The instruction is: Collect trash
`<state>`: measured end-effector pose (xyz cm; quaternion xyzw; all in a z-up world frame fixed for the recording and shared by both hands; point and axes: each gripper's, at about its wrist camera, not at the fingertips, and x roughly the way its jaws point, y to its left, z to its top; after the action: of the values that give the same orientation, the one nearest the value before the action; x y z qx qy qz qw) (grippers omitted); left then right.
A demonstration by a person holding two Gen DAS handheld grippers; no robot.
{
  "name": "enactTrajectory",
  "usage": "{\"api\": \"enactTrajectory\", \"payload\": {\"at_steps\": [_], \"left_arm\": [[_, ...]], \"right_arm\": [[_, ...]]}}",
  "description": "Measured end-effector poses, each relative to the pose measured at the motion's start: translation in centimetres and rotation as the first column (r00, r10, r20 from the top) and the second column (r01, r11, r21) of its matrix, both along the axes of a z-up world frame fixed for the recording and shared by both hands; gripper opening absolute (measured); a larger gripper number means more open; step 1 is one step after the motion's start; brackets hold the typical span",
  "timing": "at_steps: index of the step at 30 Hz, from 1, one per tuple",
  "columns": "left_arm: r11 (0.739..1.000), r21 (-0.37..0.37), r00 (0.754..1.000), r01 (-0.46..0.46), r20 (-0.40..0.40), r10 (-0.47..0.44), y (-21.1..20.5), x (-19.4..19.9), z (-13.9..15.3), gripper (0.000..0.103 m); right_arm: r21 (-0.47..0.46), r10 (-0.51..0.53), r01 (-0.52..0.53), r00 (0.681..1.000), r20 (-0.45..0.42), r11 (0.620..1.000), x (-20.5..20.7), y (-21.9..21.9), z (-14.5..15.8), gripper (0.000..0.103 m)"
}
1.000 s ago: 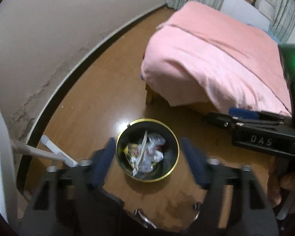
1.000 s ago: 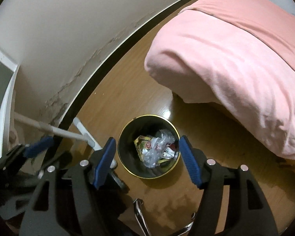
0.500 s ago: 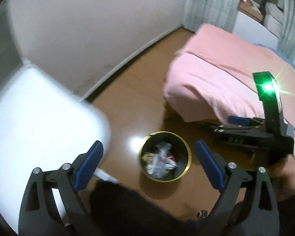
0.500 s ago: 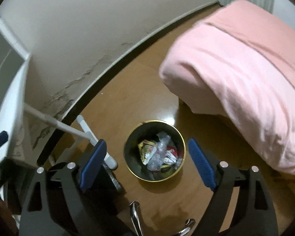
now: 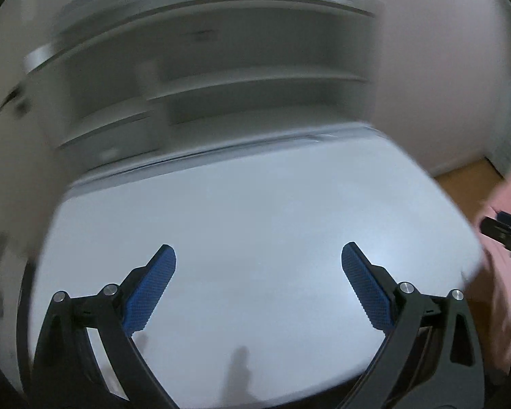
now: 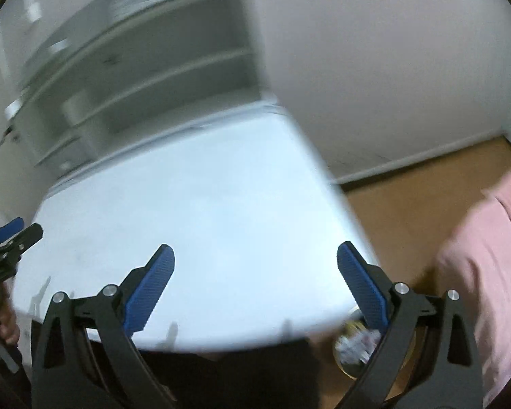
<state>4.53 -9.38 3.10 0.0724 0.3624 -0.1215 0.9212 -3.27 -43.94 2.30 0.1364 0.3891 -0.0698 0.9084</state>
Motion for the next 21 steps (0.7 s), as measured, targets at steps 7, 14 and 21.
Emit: {"api": "enactTrajectory", "payload": {"at_steps": [7, 14, 21], "left_arm": [[0.968, -0.001, 0.968, -0.249, 0.005, 0.249, 11.0, -0.2, 0.0, 0.095], [0.950, 0.012, 0.950, -0.313, 0.003, 0.313, 14.2, -0.3, 0.5, 0.095], [0.948, 0.000, 0.948, -0.318, 0.028, 0.318, 14.4, -1.0, 1.6, 0.095]], "right_arm": [[-0.034, 0.197, -0.197, 0.980, 0.001, 0.980, 5.7, 7.8, 1.1, 0.093], [-0.044, 0.223, -0.223, 0.975, -0.005, 0.974, 8.1, 10.1, 1.5, 0.093], [-0.064, 0.230, -0.230, 0.973, -0.003, 0.971, 7.4, 10.7, 1.9, 0.093]]}}
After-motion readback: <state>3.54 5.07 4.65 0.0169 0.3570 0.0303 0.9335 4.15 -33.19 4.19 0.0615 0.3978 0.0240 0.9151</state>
